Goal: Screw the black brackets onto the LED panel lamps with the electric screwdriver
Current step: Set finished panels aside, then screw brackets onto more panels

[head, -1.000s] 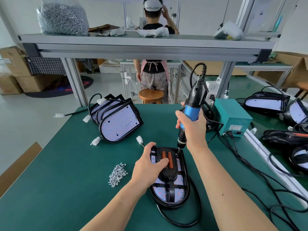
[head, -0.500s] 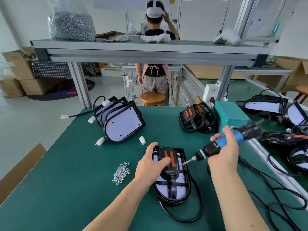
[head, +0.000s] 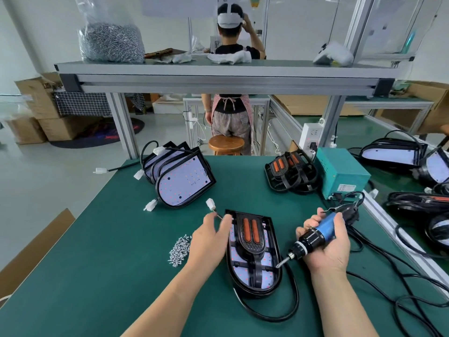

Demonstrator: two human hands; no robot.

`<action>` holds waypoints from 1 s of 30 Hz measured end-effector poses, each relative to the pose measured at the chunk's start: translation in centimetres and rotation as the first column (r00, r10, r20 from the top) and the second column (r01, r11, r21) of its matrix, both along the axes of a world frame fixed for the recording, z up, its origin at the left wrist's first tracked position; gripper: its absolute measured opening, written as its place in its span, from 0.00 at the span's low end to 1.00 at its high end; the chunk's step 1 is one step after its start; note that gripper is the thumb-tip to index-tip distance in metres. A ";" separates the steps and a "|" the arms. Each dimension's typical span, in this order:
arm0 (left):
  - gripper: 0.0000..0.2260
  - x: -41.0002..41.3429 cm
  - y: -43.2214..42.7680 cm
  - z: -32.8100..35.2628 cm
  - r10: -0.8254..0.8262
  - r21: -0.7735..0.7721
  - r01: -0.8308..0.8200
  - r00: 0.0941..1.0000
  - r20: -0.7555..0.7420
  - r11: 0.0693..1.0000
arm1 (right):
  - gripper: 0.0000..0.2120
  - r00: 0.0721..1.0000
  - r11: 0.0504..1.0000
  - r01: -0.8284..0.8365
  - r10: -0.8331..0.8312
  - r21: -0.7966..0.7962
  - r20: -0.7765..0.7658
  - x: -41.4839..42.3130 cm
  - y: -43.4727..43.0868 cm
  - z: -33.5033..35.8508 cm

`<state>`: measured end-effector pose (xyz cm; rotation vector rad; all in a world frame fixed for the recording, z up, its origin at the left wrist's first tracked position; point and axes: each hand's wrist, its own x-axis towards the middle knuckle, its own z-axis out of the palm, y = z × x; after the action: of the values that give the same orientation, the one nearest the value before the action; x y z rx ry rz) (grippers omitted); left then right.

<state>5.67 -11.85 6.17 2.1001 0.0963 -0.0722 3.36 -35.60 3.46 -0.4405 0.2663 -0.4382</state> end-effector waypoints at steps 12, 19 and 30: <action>0.08 2.6 7.6 -0.2 -0.077 0.567 0.033 0.996 0.055 0.823 | 0.13 1.000 1.000 0.026 -0.026 -0.009 0.004 -0.1 0.1 0.1; 0.09 2.8 7.2 0.5 -0.156 0.641 0.078 0.985 0.067 0.763 | 0.08 0.999 0.999 0.039 -0.039 -0.026 0.016 0.1 0.2 0.0; 0.10 -1.2 0.3 4.2 -0.148 -0.115 0.172 0.970 0.191 0.978 | 0.10 0.999 0.997 0.045 -0.045 0.069 -0.001 0.4 -0.1 -0.2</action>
<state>4.51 -11.57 10.40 1.9699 -0.1838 0.0161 3.72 -35.74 3.28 -0.3677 0.2907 -0.4717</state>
